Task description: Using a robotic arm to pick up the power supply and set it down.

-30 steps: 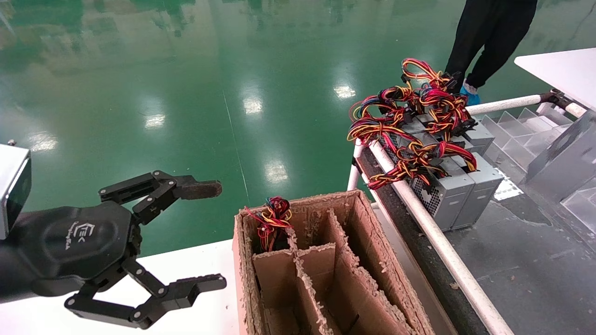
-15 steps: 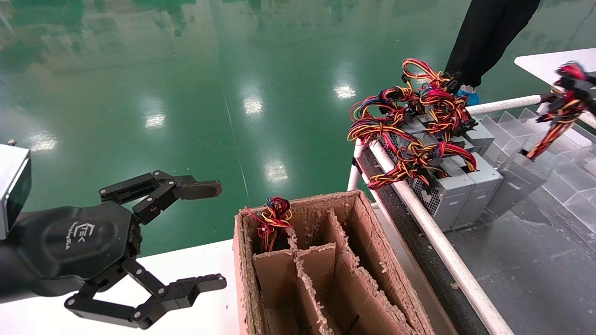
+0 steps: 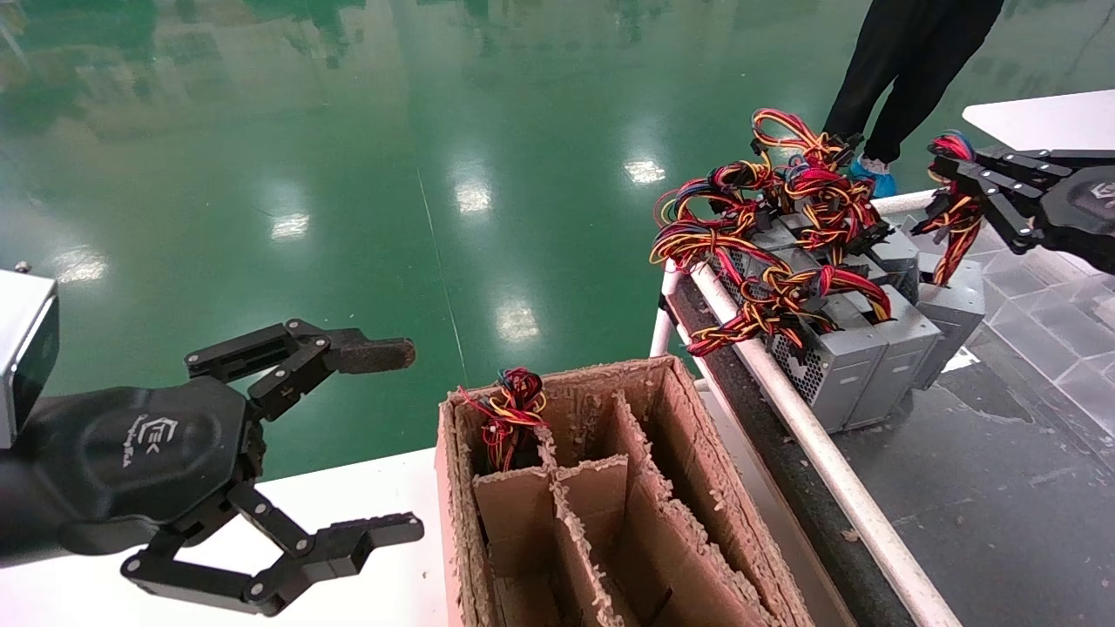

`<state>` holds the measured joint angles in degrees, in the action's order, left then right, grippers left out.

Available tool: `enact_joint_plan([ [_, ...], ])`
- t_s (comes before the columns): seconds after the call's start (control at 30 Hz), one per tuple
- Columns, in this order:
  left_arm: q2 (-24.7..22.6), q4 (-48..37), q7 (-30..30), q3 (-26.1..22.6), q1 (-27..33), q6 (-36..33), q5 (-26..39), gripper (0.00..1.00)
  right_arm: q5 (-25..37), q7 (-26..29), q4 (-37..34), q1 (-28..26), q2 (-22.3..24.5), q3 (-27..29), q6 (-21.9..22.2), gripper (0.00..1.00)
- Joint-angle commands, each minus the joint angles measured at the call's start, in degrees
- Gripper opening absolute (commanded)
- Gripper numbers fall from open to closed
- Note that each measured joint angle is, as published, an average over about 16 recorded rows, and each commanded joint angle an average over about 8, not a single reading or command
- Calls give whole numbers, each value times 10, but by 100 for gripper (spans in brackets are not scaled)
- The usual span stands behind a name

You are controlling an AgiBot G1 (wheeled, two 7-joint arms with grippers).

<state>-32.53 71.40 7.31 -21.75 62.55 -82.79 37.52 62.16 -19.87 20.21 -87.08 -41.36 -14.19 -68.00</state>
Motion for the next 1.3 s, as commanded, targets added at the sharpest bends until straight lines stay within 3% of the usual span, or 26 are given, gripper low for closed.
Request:
enact_joint_plan([
  [0.03,0,0,0,0,0,0,0,100,3,1,-3,-3,-5,-2,1,0],
  [0.33,0,0,0,0,0,0,0,100,10,1,-29,-18,-18,-9,-6,3],
  [0.37,0,0,0,0,0,0,0,100,11,0,-32,-20,-19,-10,-6,10],
  [0.57,0,0,0,0,0,0,0,100,14,-4,-52,-28,-24,-12,-12,85],
  [0.63,0,0,0,0,0,0,0,100,14,-7,-57,-31,-25,-12,-14,100],
  [1.3,0,0,0,0,0,0,0,100,3,-40,-83,-56,-24,-3,-22,100],
])
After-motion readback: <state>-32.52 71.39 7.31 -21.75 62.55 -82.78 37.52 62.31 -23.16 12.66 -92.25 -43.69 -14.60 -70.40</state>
